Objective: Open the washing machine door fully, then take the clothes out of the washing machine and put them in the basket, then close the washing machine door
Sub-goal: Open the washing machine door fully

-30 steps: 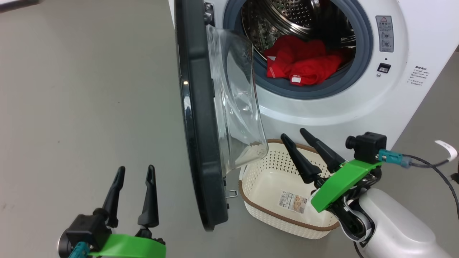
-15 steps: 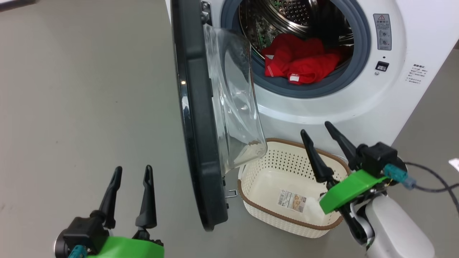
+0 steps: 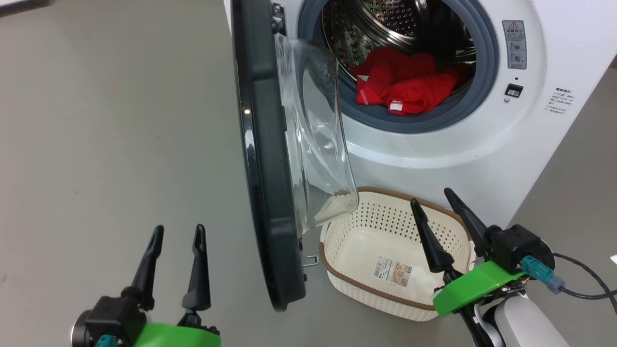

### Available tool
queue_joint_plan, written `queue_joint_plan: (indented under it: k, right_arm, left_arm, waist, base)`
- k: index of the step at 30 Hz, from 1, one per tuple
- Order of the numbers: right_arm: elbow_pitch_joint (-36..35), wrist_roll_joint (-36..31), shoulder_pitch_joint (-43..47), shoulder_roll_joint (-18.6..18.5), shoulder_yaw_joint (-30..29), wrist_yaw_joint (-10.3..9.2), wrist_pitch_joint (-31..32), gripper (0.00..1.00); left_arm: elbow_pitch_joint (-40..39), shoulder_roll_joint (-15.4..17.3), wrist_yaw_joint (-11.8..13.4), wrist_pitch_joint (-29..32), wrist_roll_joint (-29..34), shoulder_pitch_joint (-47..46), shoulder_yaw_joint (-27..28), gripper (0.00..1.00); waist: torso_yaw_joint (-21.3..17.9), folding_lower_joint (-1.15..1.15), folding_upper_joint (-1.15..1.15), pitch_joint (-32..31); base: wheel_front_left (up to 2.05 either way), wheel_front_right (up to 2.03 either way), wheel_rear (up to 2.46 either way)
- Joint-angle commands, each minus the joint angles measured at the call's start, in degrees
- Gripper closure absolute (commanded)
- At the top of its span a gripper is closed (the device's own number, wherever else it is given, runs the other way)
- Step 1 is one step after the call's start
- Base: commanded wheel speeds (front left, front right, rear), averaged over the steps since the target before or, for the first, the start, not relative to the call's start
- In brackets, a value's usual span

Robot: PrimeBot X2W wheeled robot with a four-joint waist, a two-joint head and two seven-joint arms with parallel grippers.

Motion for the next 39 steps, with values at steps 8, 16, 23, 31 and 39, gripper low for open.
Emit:
queue_joint_plan:
  k: [8, 16, 23, 31, 39]
  right_arm:
    - [-2.03, -0.18, 0.68, 0.47, 0.57, 0.26, -0.53, 0.0]
    - [-1.88, -0.19, 0.08, 0.48, 0.09, 0.26, -0.53, 0.0]
    - [-1.54, 0.0, 0.24, 0.48, 0.4, 0.26, -0.53, 0.0]
    - [-1.24, 0.5, 0.41, 0.49, 0.33, 0.26, -0.53, 0.0]
    - [-1.13, 0.69, 0.4, 0.49, 0.04, 0.26, -0.53, 0.0]
  left_arm:
    - [-1.56, 0.39, 0.2, -0.28, 0.67, 0.05, 2.22, 0.0]
    - [-1.25, 0.28, 0.22, -0.28, 0.59, -0.03, 2.06, 0.0]
    - [-1.0, 0.23, 0.12, -0.28, 0.71, 0.18, 2.09, 0.0]
    - [-1.65, 0.19, -0.09, -0.28, 0.82, -0.48, 2.1, 1.0]
    - [-6.95, 0.17, -1.56, -0.28, 2.53, -4.09, 2.73, 1.0]
  waist:
    - [-0.44, 0.0, 0.0, -0.04]
    - [-0.47, 0.0, 0.0, 0.14]
    - [-0.74, 0.0, 0.0, -0.14]
    - [-0.95, 0.0, 0.0, -0.31]
    - [-0.99, 0.0, 0.0, -0.77]
  base:
    - [0.0, 0.0, 0.0]
    - [0.0, 0.0, 0.0]
    - [0.0, 0.0, 0.0]
    - [0.0, 0.0, 0.0]
    - [0.0, 0.0, 0.0]
